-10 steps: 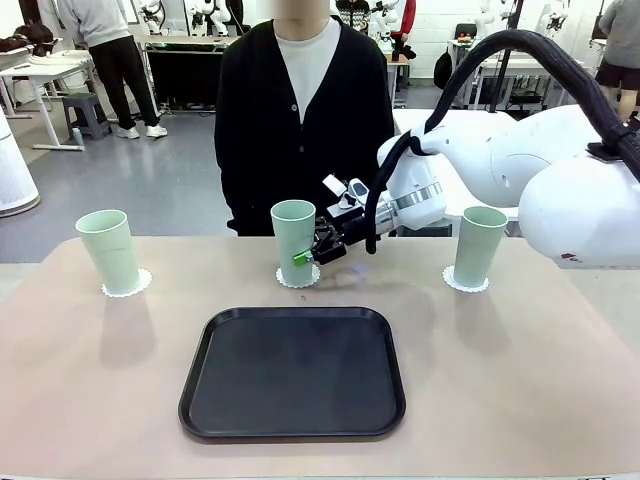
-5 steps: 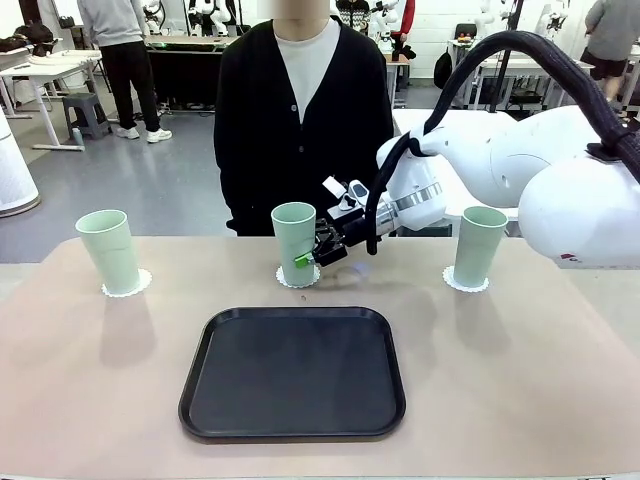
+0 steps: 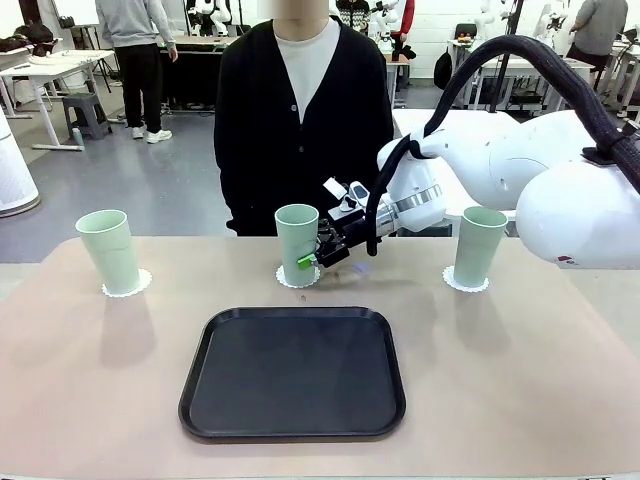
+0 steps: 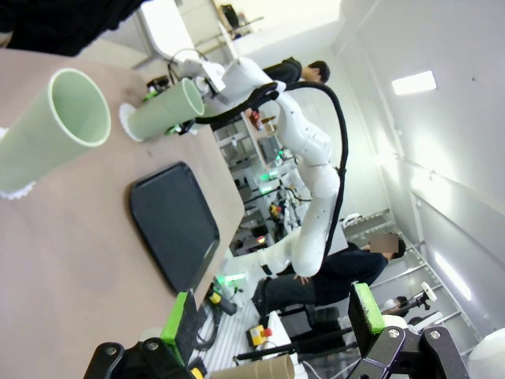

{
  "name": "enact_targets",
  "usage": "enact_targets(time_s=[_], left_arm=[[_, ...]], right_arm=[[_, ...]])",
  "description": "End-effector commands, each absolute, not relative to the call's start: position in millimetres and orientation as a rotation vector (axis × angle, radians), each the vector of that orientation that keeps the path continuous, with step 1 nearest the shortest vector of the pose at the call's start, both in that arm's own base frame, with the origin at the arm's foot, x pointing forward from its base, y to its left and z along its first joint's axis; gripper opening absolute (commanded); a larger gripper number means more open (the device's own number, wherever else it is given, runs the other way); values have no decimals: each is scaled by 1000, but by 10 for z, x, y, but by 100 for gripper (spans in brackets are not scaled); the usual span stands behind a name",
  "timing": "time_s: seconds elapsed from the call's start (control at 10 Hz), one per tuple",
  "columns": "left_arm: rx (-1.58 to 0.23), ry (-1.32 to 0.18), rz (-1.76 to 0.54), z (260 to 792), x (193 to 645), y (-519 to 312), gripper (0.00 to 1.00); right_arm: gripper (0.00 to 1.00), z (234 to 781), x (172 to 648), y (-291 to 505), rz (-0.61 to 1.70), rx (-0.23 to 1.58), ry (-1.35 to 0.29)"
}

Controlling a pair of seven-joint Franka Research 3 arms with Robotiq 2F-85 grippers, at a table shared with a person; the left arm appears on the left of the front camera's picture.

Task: Place coasters on the table and set cups on them.
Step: Take one Reusable plastic cup from the Flat Tray and place it on a coaster set by the human.

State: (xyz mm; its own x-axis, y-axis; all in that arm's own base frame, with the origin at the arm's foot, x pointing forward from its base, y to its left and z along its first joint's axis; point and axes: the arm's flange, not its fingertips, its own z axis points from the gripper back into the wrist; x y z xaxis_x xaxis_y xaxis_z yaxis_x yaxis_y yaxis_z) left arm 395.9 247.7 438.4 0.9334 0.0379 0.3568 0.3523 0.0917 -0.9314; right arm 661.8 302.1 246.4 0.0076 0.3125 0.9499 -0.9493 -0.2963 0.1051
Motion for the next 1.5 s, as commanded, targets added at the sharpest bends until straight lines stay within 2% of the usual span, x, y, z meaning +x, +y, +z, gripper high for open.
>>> enact_targets(time_s=[0.0,0.6,1.2,1.4], left_arm=[[-1463,-331,-240,4401,3952,2491,100],[-1463,-331,-240,4401,3952,2491,100],[-1463,-331,-240,4401,3952,2491,100],[-1463,-331,-240,4401,3952,2491,100]], right_arm=[[100,2502,6693,3026,1539,1216,-728],[100,2533,6747,2955,1567,1149,-677],[100,2664,6847,2784,1596,987,-649],[100,2785,6829,2651,1604,875,-593]])
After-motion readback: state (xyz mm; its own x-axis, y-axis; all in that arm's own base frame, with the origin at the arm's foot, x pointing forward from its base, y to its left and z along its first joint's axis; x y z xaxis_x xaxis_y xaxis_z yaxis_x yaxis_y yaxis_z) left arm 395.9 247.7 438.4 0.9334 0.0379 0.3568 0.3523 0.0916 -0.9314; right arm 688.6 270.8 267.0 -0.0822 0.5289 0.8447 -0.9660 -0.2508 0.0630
